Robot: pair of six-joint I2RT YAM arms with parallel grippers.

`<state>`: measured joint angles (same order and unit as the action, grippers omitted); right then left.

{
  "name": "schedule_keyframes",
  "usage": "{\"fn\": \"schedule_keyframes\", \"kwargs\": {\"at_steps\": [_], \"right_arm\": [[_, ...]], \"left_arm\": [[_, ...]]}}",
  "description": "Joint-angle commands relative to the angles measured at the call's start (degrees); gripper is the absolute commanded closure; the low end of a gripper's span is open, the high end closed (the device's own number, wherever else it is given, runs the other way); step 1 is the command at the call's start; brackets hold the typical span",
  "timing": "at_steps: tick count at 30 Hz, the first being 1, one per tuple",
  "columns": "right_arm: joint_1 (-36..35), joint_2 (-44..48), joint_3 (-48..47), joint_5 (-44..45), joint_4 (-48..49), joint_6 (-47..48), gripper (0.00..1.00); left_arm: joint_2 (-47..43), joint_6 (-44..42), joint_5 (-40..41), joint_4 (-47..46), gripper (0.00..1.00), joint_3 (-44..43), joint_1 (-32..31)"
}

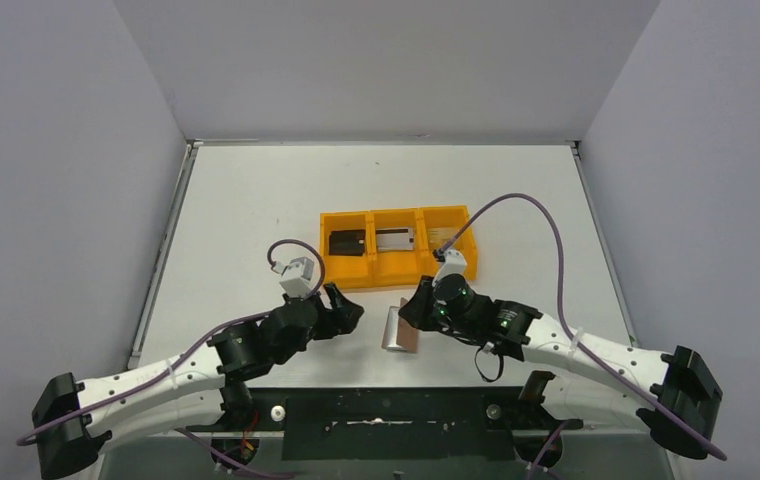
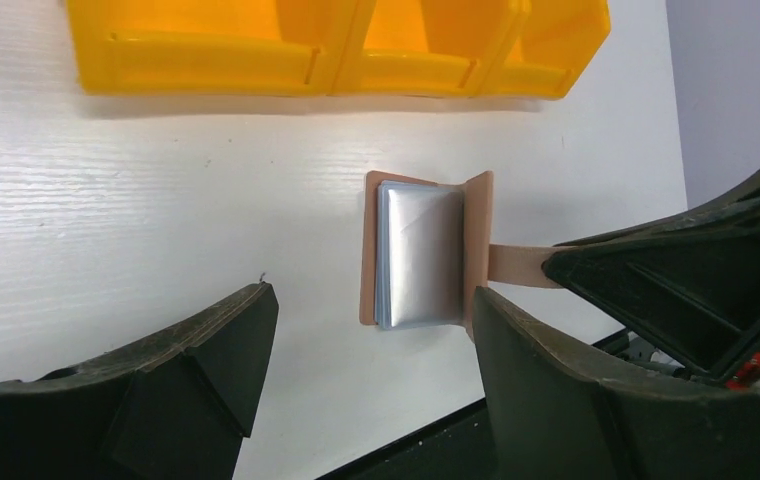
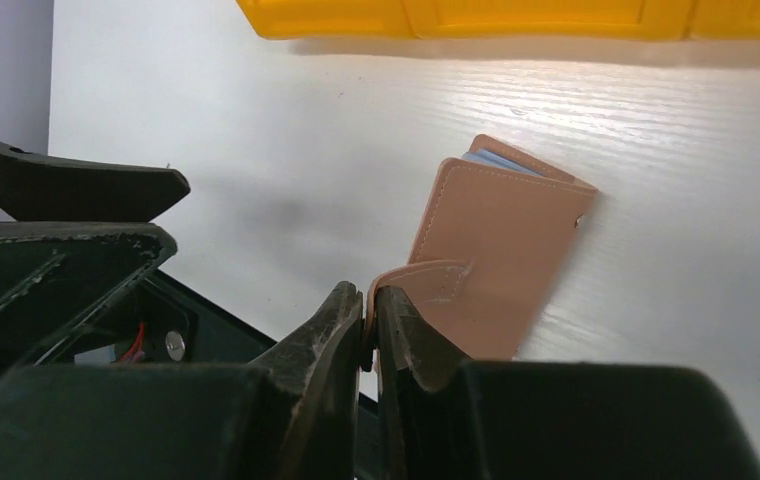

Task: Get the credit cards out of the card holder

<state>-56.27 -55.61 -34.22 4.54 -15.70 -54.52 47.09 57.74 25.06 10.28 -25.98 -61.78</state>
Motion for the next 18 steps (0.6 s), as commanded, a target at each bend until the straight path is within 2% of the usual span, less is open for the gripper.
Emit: {"fn": "schedule_keyframes", "kwargs": {"at_steps": [1, 5, 11, 14, 18], "right_arm": [[0.0, -5.9, -5.3, -3.7, 5.6, 4.3, 0.99], [-0.5, -9.9, -6.4, -4.3, 5.9, 4.4, 1.00], [-0.7, -5.5, -3.9, -5.6, 10.3, 4.8, 1.00], [-0.3, -1.9, -1.8, -2.7, 8.4, 3.4, 1.00], [0.8, 2.8, 2.6, 4.1, 0.6, -1.7, 1.00]], "left_arm": [[-4.7, 0.8, 4.3, 5.5, 0.29, -0.3, 0.3], [-6.3, 1.1, 4.0, 5.9, 0.29, 0.5, 0.3], [-4.2, 0.6, 1.5, 2.6, 0.29, 0.6, 0.2], [-2.2, -0.5, 0.6, 0.5, 0.29, 0.0, 0.3], [1.0, -1.3, -0.9, -1.8, 0.29, -0.9, 0.3]]}}
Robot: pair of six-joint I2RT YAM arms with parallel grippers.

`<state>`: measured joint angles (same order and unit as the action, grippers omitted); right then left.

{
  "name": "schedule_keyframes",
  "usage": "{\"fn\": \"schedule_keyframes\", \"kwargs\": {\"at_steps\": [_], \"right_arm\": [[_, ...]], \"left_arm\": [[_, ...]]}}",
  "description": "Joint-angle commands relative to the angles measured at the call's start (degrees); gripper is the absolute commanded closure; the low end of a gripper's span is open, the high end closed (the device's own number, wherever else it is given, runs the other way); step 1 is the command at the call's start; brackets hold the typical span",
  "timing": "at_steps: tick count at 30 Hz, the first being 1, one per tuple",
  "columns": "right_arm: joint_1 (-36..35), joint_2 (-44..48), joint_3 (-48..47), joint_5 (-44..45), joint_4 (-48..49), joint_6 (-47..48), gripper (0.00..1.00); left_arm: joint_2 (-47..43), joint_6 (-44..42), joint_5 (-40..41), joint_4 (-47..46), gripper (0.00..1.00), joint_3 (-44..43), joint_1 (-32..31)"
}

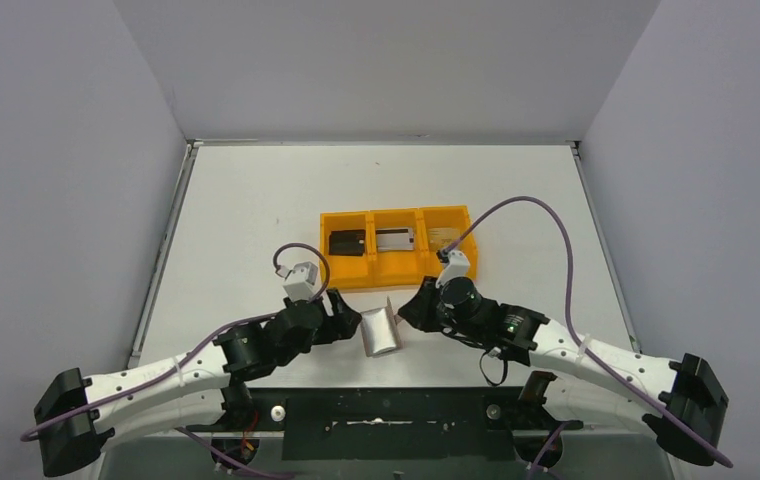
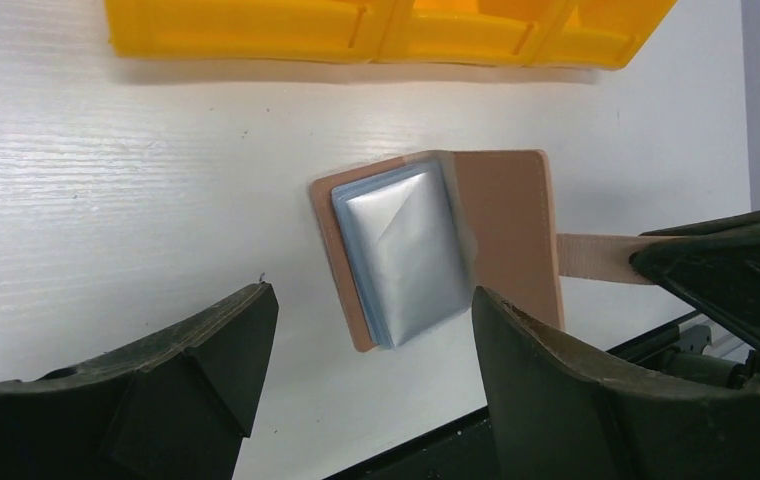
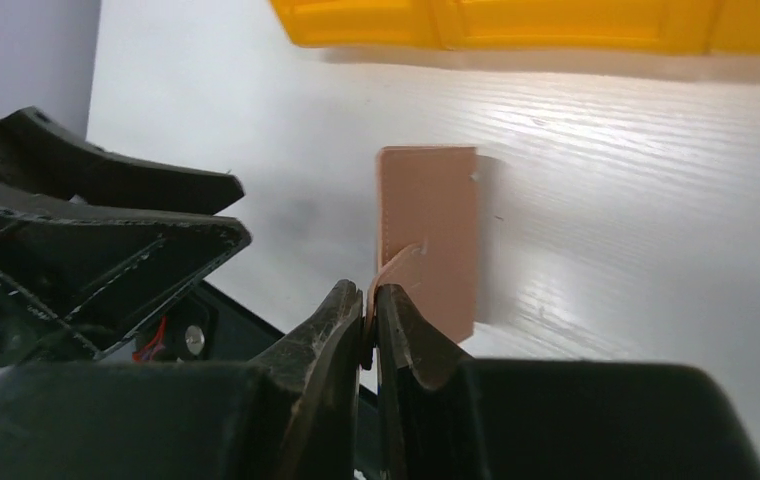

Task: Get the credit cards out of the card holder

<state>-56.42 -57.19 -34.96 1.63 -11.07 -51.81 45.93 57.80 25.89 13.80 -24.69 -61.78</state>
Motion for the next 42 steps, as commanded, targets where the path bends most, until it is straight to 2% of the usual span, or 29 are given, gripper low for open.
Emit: {"fn": "schedule_keyframes", "kwargs": {"at_steps": [1, 4, 8, 14, 19, 31, 42], "right_arm": [[1.1, 5.5, 5.0, 8.6, -5.8, -6.0, 0.99], [3.7, 8.2, 9.9, 10.0, -9.6, -10.8, 0.97], [8.7, 7.4, 15.0, 6.2, -8.4, -11.8, 0.98], [9.7, 6.2, 16.4, 8.8, -9.8, -11.8, 0.99], [10.0, 5.2, 16.1, 7.3, -7.9, -9.9, 0.99], [10.2, 1.8, 15.3, 7.9, -6.2, -7.4, 0.97], [10.4, -3.9, 13.7, 8.2, -5.7, -6.5, 0.98]], "left_arm": [[3.0, -1.6, -2.2, -6.2, 0.29, -2.3, 0.2], [5.3, -2.4, -3.9, -9.0, 0.29, -2.5, 0.3], [8.9, -4.0, -6.6, -12.8, 0.29, -3.4, 0.2], [15.3, -6.2, -11.2, -18.0, 0.29, -5.8, 0.2], [20.6, -6.6, -14.4, -21.8, 0.31, -7.9, 0.2], [25.9, -6.2, -15.9, -22.7, 0.32, -9.6, 0.1], [31.5, -3.9, -15.5, -18.1, 0.33, -11.5, 0.2]]}}
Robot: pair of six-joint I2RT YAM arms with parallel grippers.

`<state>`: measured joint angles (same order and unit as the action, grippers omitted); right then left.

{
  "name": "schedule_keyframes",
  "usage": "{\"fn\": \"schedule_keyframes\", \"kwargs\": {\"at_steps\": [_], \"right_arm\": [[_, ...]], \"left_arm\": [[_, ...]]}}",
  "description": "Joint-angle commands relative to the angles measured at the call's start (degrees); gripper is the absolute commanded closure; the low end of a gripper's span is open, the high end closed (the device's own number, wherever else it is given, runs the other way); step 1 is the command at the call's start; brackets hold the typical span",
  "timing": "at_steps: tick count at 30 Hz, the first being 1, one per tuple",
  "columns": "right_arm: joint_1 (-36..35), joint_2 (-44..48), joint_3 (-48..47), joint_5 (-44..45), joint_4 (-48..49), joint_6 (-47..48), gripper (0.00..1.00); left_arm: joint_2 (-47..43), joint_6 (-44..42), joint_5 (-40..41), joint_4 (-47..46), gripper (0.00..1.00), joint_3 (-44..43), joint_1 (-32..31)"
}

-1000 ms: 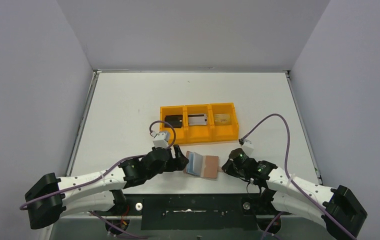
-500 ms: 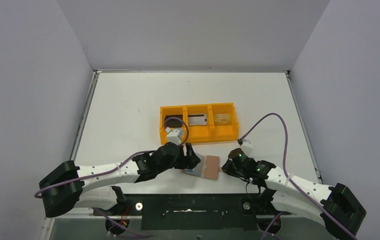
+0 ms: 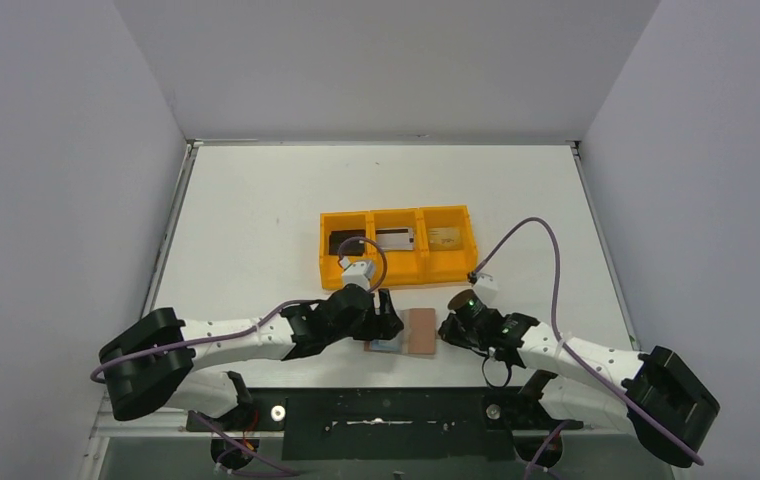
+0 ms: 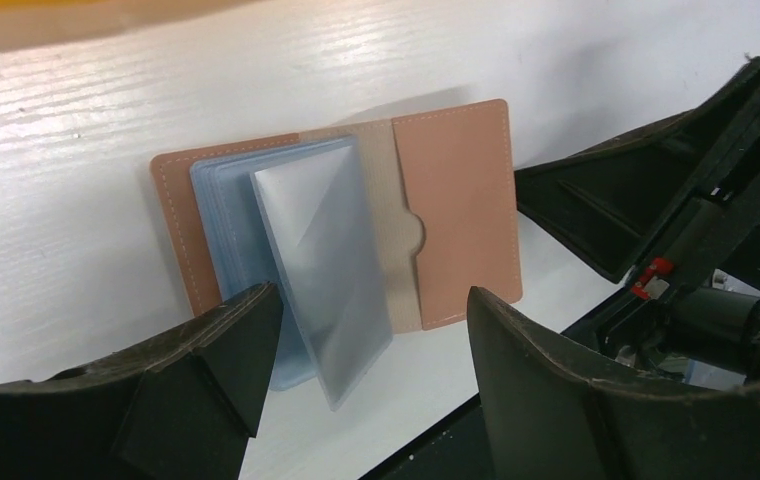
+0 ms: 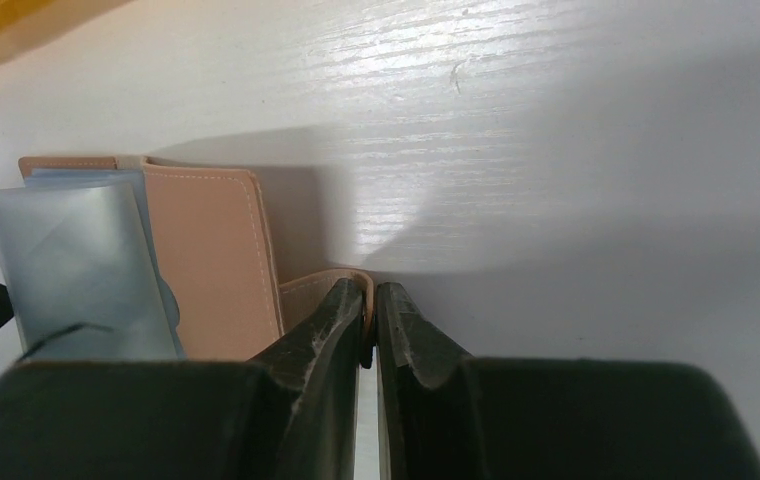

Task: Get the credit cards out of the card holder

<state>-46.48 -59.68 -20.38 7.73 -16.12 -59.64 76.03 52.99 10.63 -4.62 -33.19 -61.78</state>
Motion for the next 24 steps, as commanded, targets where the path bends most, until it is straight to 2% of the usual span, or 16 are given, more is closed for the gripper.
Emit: {"fn": "schedule_keyframes", "kwargs": {"at_steps": [1, 8, 20, 24], "right_arm": [[0.4, -1.6, -1.0, 2.2, -0.8, 1.4, 0.98], [0.3, -2.1, -1.8, 3.5, -2.0, 1.7, 0.98], [0.3, -4.0, -2.7, 2.8, -1.2, 2.0, 0.98], [0.3, -5.0, -3.1, 2.1, -0.6, 2.2, 0.98]], "left_arm": [[1.9, 1.2, 0.0, 1.0, 0.33, -3.3, 0.1], [4.7, 1.9, 0.2, 3.8, 0.32, -4.3, 0.1], [7.8, 1.3, -10.2, -10.2, 0.34, -3.6, 0.1], [7.6, 1.3, -11.2, -12.5, 0.35, -3.6, 0.1]]}}
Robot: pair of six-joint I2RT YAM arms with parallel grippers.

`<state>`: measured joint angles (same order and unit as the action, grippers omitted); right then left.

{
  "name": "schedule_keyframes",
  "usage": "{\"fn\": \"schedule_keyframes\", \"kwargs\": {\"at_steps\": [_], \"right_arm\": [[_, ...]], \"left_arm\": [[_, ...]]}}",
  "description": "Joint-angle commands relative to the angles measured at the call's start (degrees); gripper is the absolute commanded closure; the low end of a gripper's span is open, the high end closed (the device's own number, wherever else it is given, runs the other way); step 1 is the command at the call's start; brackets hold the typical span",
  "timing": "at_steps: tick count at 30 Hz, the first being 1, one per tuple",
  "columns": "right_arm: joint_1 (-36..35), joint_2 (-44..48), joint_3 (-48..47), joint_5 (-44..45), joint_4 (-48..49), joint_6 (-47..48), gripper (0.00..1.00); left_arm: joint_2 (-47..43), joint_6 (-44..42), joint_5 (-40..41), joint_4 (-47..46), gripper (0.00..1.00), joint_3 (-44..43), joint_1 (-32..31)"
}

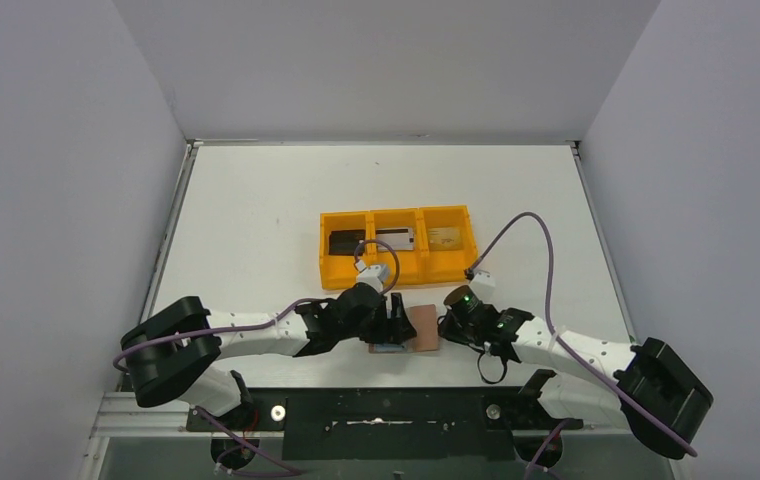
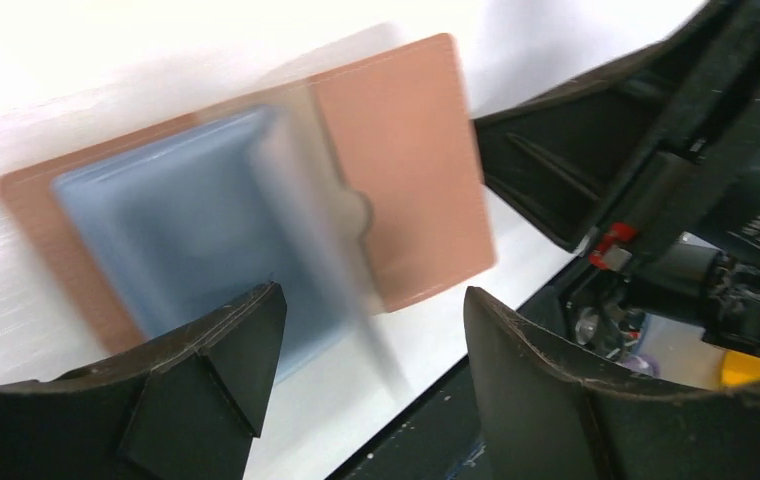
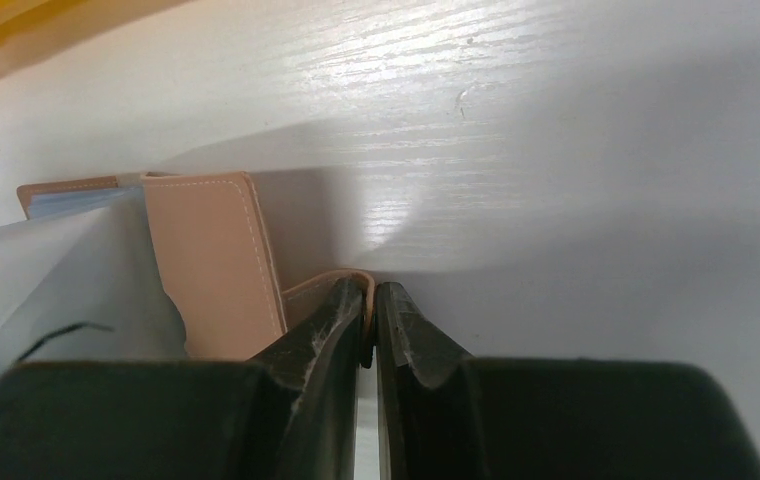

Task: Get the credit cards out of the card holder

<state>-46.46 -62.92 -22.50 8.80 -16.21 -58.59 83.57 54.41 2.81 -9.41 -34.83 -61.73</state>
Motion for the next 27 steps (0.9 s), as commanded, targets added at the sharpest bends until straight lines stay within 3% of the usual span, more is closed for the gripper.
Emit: {"fn": "schedule_keyframes", "kwargs": {"at_steps": [1, 6, 12, 16, 21, 27], "right_arm": [[0.3, -1.9, -1.0, 1.0, -0.4, 1.2, 0.98], [0.3, -2.3, -1.2, 0.4, 0.3, 1.6, 0.98], [0.2, -2.1, -2.0, -0.2, 0.1, 2.5, 0.95], [0.2, 1.6, -3.2, -1.1, -1.1, 3.9, 0.84], [0.4, 7.8, -5.1, -1.4, -5.2, 4.8, 0.63], [0.3, 13.5, -8.7, -1.1, -8.5, 5.5, 0.52]], "left_arm": [[-0.1, -0.1, -3.5, -8.1, 0.35, -1.8, 0.0], [-0.6, 0.0, -4.5, -10.4, 0.35, -0.9, 0.1], [-1.4, 0.2, -0.5, -6.2, 0.36, -1.2, 0.1], [-1.7, 0.0, 0.4, -4.8, 0.40, -0.9, 0.1], [-0.2, -0.4, -1.3, -7.3, 0.52, -1.1, 0.1], [1.3, -1.1, -2.6, -7.5, 0.67, -2.3, 0.0]]}}
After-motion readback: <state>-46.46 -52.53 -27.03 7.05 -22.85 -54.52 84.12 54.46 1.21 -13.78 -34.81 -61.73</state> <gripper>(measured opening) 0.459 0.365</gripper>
